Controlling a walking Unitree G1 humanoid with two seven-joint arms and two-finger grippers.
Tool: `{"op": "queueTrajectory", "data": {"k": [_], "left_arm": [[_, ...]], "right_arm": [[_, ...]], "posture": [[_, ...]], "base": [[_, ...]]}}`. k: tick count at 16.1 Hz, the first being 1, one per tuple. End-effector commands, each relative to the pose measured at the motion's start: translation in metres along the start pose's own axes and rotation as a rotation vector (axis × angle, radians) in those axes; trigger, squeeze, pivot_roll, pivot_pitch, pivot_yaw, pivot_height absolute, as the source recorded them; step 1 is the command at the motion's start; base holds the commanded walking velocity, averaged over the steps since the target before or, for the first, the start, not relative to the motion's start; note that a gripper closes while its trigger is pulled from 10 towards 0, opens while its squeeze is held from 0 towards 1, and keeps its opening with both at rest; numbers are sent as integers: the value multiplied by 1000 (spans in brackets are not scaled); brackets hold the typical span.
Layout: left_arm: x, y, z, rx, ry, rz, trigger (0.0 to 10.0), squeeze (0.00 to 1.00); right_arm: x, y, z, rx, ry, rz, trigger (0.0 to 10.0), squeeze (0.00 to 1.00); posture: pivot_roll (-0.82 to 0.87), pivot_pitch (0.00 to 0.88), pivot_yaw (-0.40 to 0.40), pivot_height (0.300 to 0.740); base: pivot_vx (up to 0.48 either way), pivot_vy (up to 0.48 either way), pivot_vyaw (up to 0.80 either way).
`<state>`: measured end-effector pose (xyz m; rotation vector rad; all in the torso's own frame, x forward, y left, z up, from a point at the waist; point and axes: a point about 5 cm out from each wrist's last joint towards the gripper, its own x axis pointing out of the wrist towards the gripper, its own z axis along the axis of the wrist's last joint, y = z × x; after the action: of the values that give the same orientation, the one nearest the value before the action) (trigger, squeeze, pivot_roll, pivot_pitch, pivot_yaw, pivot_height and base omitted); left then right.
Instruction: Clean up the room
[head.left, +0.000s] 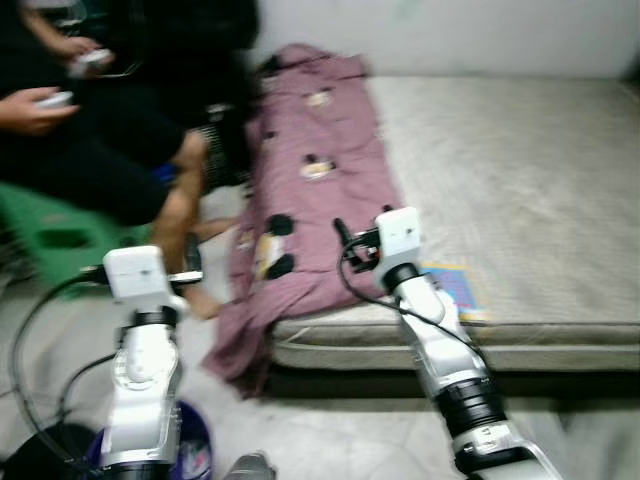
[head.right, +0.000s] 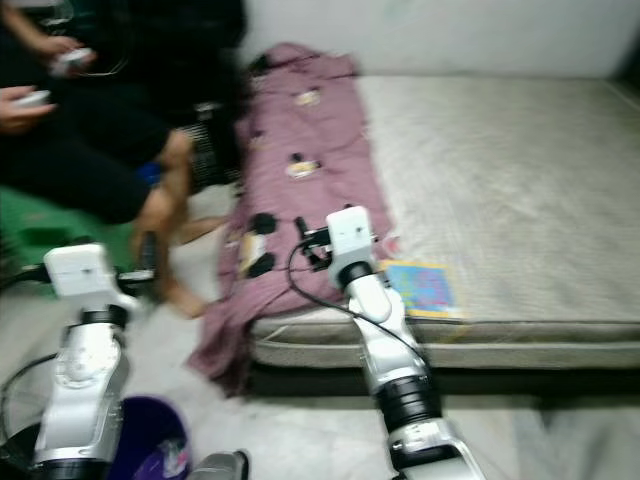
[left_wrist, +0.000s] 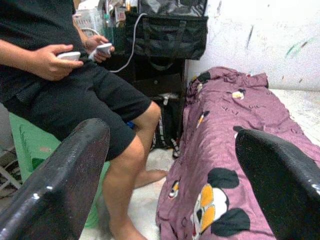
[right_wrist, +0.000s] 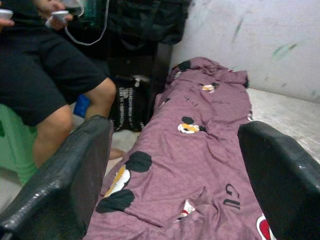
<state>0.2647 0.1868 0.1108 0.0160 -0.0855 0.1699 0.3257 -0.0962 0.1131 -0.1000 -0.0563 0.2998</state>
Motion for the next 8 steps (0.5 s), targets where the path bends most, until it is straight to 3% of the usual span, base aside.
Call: {"op": "queueTrajectory", "data": {"k": [1,4,8], "left_arm": [[1,1,4,-1,-6,-16,10000,0],[0,-1,6,-24,-24,-45,10000,0],[1,-1,7,-26,-26,-58,10000,0]], "right_arm": [[2,-2,6,25,-12,-13,10000,0],[2,-2,6,30,-14,-19,10000,0],[2,-3,6,42,-11,-32,10000,0]], "posture": [[62,0,-9,740],[63,0,-10,740],[62,0,-6,740]], "base": [[0,0,0],[0,0,0],[263,0,0]]}}
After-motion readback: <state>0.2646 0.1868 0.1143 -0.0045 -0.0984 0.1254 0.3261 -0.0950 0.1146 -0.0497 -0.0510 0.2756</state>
